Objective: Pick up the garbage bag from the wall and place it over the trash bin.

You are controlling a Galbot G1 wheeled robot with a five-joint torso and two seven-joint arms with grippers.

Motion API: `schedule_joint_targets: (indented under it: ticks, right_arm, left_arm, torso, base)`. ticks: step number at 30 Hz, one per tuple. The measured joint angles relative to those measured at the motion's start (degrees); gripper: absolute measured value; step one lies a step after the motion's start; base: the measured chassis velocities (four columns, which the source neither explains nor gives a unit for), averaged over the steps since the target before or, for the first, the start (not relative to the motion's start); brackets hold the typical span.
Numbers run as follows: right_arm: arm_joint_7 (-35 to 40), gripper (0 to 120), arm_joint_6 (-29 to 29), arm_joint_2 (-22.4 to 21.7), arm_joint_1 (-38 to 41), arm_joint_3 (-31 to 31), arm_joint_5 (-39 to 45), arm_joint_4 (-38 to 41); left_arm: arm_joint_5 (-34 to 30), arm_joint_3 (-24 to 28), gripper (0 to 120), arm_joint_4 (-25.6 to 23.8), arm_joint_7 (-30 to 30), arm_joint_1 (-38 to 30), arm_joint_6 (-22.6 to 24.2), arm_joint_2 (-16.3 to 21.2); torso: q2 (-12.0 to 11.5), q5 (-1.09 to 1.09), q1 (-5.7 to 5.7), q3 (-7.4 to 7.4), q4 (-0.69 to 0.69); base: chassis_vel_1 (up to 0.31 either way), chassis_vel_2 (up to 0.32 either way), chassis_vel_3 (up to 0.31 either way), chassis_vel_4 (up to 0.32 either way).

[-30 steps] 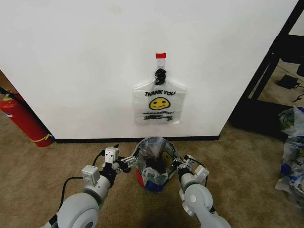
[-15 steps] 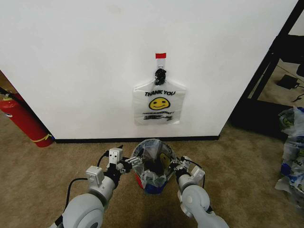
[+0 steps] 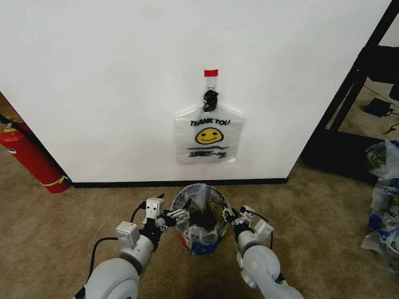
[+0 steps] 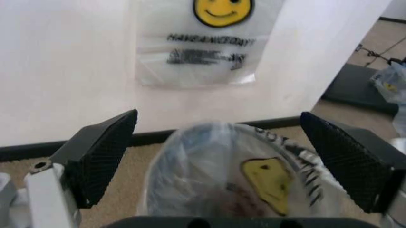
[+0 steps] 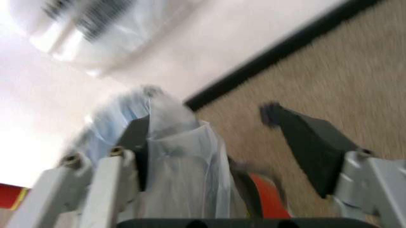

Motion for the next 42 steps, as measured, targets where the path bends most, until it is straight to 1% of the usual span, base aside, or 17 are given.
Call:
schedule_joint_targets:
  ticks: [1, 4, 9, 15, 17, 21, 22, 23, 25, 26, 27, 28, 30, 31, 34, 37, 42]
  right_arm:
    - [-0.17, 69, 0.03, -0.30, -0.31, 0.11, -0.25, 0.87]
    - [-0.34, 84, -0.20, -2.11, -2.29, 0.63, -1.13, 5.01]
    - [0.13, 98, -1.13, -3.19, -3.93, 1.09, -2.70, 6.45]
    - [-3.02, 100, 2.00, -2.74, -4.70, 1.16, -5.65, 6.16]
    - [-5.63, 100, 5.78, -2.62, -5.61, 1.61, -8.80, 6.89]
    - [-11.38, 100, 16.91, -1.84, -10.74, 5.24, -22.46, 9.14]
    - [-12.11, 100, 18.53, -1.62, -11.88, 6.12, -24.84, 9.50]
    - [-12.11, 100, 18.53, -1.62, -11.88, 6.12, -24.84, 9.50]
    - [-14.43, 100, 24.47, -0.48, -17.71, 10.40, -32.97, 11.25]
    - [-14.76, 100, 25.53, -0.18, -19.05, 11.09, -34.01, 11.71]
    - [-15.37, 100, 28.16, 0.63, -22.66, 12.50, -36.32, 12.84]
    - [-15.61, 100, 29.89, 1.22, -24.69, 13.32, -37.64, 13.51]
    - [-16.39, 100, 34.27, 3.00, -28.94, 14.94, -40.41, 14.82]
    - [-16.39, 100, 34.27, 3.00, -28.94, 14.94, -40.41, 14.82]
    - [-16.94, 100, 38.45, 5.21, -33.19, 15.98, -43.06, 16.51]
    - [-17.12, 100, 41.31, 6.72, -36.01, 16.44, -45.02, 17.30]
    - [-17.26, 100, 43.00, 7.15, -36.94, 17.12, -45.75, 16.51]
  left_arm:
    - [0.00, -0.23, 100, -0.02, 0.00, 0.08, -0.01, -0.08]
    - [0.00, -1.11, 100, -0.02, 0.03, 0.72, -0.10, -0.52]
    - [0.05, -1.32, 100, -0.30, 0.09, 1.43, -0.11, -0.68]
    - [0.92, -1.75, 100, -1.76, 0.18, 2.37, -0.18, -0.79]
    - [1.60, -2.90, 100, -1.85, 0.80, 3.05, -1.25, -1.07]
    - [4.29, -7.26, 100, 2.11, 3.76, 5.52, -9.31, -3.85]
    - [4.26, -8.24, 100, 2.90, 4.43, 6.09, -11.10, -4.61]
    - [4.26, -8.24, 100, 2.90, 4.43, 6.09, -11.10, -4.61]
    - [4.95, -11.52, 100, 5.63, 7.51, 8.62, -16.97, -7.18]
    - [5.73, -12.21, 100, 6.34, 8.26, 9.27, -18.55, -7.75]
    - [7.60, -14.23, 100, 7.97, 10.06, 11.12, -22.82, -9.32]
    - [8.33, -15.08, 100, 8.59, 10.91, 12.13, -24.93, -10.00]
    - [11.46, -17.35, 100, 10.31, 12.56, 14.81, -32.13, -12.35]
    - [11.46, -17.35, 100, 10.31, 12.56, 14.81, -32.13, -12.35]
    - [16.71, -19.50, 100, 11.71, 12.78, 17.57, -40.19, -15.30]
    - [18.06, -20.47, 100, 11.11, 12.58, 20.34, -42.04, -17.09]
    - [19.45, -20.19, 100, 10.70, 11.73, 21.71, -42.11, -17.47]
  torso:
    - [0.00, 0.00, 0.00, 0.00, 0.00]
    - [0.00, -0.02, 0.00, 0.00, 0.00]
    - [0.00, -0.01, 0.00, 0.00, -0.01]
    - [0.00, 0.01, 0.00, 0.00, 0.00]
    - [0.00, 0.01, 0.00, 0.00, 0.01]
    - [0.00, -0.02, 0.00, 0.00, -0.01]
    - [0.00, 0.00, 0.00, 0.00, 0.01]
    - [0.00, 0.00, 0.00, 0.00, 0.01]
    - [-0.01, -0.01, 0.00, -0.01, -0.01]
    - [-0.01, -0.01, 0.00, 0.00, -0.01]
    - [-0.01, 0.00, 0.00, 0.00, -0.01]
    - [0.00, -0.02, 0.00, -0.01, -0.02]
    - [0.00, -0.01, -0.01, -0.01, 0.00]
    - [0.00, -0.01, -0.01, -0.01, 0.00]
    - [-0.01, -0.02, -0.01, -0.01, 0.00]
    - [0.00, 0.00, -0.01, -0.01, 0.01]
    - [0.00, 0.00, -0.01, -0.01, 0.00]
  base:
    - [0.000, 0.000, 0.000, 0.000]
    - [0.000, 0.000, 0.000, 0.000]
    - [0.000, 0.000, 0.000, 0.000]
    - [0.000, 0.000, 0.000, 0.000]
    - [0.000, 0.000, 0.000, 0.000]
    - [0.000, 0.000, 0.000, 0.000]
    - [0.000, 0.000, 0.000, 0.000]
    - [0.000, 0.000, 0.000, 0.000]
    - [0.000, 0.000, 0.000, 0.000]
    - [0.000, 0.000, 0.000, 0.000]
    - [0.000, 0.000, 0.000, 0.000]
    - [0.000, 0.000, 0.000, 0.000]
    - [0.000, 0.000, 0.000, 0.000]
    - [0.000, 0.000, 0.000, 0.000]
    - [0.000, 0.000, 0.000, 0.000]
    - [0.000, 0.000, 0.000, 0.000]
    - [0.000, 0.000, 0.000, 0.000]
